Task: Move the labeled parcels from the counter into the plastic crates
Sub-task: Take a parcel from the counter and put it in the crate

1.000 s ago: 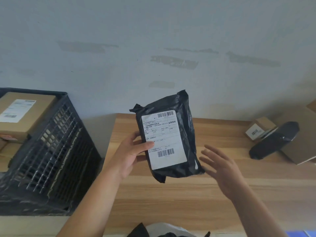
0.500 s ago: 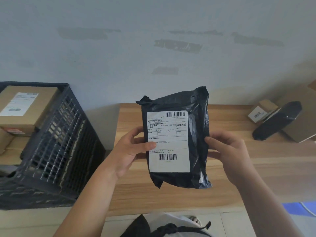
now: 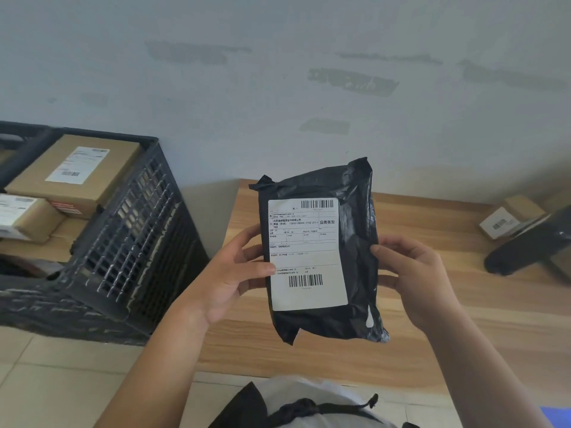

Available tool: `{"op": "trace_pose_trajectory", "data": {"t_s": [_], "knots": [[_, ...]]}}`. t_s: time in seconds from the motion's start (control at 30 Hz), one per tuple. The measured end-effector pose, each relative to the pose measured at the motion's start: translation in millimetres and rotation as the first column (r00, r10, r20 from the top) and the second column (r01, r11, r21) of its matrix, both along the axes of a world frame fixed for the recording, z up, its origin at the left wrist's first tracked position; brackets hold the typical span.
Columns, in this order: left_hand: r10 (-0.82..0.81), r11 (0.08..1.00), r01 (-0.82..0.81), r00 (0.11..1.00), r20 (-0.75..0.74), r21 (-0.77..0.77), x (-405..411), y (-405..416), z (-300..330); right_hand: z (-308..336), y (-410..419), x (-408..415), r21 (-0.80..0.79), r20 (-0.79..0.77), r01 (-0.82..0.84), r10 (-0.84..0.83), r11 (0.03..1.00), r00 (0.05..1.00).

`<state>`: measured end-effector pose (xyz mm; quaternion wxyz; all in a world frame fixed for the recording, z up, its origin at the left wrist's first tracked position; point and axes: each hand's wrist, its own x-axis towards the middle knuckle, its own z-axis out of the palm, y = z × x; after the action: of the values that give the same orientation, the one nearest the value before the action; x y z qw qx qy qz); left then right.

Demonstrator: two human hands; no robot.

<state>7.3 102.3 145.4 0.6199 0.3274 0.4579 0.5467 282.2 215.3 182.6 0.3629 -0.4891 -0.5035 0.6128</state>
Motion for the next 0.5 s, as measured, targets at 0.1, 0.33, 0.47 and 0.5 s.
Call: {"op": "trace_pose_trajectory", "data": {"t_s": [0.1, 0.33, 0.47, 0.5], "knots": [[0.069, 0.997, -0.069, 0.998, 0.001, 0.022, 6.8, 0.1, -1.8, 4.2, 17.2, 0.5, 0.004, 0.011, -0.068, 0.068, 0.998, 0.998], [0.331, 0.942, -0.334, 0.942, -0.057, -0.034, 37.7, -14.4, -6.1, 3.1, 50.5, -8.1, -0.015, 0.027, -0.320, 0.320, 0.947, 0.947], [0.507, 0.853, -0.516, 0.855, -0.106, -0.077, 57.5, -45.1, -12.9, -4.9, 54.5, -30.3, -0.037, 0.014, -0.505, 0.505, 0.863, 0.863], [0.553, 0.821, -0.564, 0.825, -0.118, -0.089, 62.3, -55.1, -14.2, -8.1, 52.5, -38.4, -0.050, 0.008, -0.548, 0.549, 0.835, 0.836]]}}
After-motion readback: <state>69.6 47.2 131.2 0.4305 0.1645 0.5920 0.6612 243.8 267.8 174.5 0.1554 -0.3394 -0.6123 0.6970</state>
